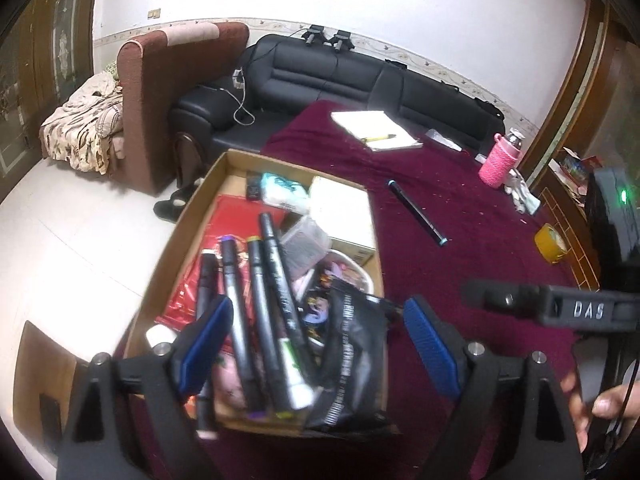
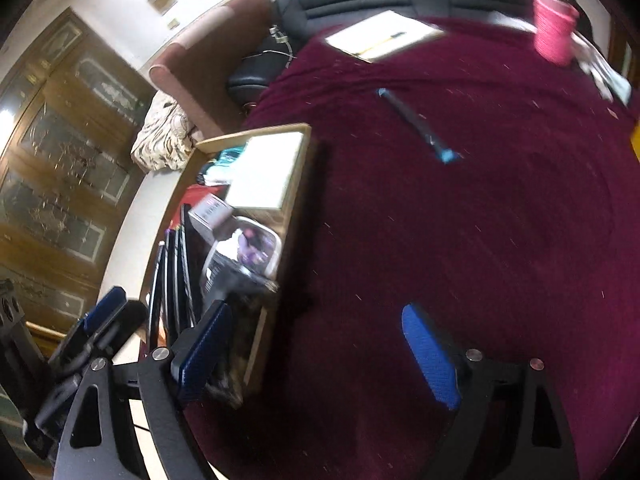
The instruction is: Organize objects
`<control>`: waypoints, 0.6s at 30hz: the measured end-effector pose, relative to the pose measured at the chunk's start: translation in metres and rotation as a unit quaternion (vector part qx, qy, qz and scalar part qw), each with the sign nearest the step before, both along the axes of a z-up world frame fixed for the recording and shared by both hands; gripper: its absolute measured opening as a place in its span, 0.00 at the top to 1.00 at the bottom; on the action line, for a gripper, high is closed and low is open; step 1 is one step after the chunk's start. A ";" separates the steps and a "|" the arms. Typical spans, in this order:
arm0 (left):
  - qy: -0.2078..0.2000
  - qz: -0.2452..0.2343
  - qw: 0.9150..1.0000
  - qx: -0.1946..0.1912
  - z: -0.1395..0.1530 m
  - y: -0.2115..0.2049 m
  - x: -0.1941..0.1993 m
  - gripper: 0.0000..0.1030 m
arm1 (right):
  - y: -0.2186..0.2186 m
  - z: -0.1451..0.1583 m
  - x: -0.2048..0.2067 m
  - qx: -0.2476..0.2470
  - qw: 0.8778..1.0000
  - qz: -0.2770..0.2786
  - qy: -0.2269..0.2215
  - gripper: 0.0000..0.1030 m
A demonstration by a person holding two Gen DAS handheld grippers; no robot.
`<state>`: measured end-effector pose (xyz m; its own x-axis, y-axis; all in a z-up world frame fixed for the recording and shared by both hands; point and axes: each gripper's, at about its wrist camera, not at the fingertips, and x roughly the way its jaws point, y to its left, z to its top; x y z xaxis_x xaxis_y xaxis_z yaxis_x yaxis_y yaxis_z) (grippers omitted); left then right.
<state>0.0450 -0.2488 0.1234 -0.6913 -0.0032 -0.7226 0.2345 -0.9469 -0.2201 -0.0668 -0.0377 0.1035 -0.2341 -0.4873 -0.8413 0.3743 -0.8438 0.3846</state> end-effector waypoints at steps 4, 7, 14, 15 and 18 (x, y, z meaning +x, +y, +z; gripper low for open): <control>0.001 -0.005 1.000 -0.009 0.010 0.014 0.003 0.16 | 0.020 0.000 0.015 0.014 1.000 0.003 0.007 0.12; 0.011 -0.002 1.000 -0.018 0.026 0.019 0.008 0.12 | 0.024 0.010 0.024 0.022 0.999 0.009 0.027 0.12; 0.055 0.013 0.997 -0.048 0.096 0.026 0.034 0.07 | 0.015 0.101 0.081 0.027 0.977 0.057 0.204 0.00; 0.071 0.013 0.995 -0.063 0.110 0.029 0.042 0.04 | 0.016 0.113 0.093 0.020 0.969 0.061 0.241 0.00; 0.108 0.019 0.990 -0.093 0.139 0.036 0.060 0.00 | 0.017 0.117 0.109 0.019 0.961 0.067 0.268 0.00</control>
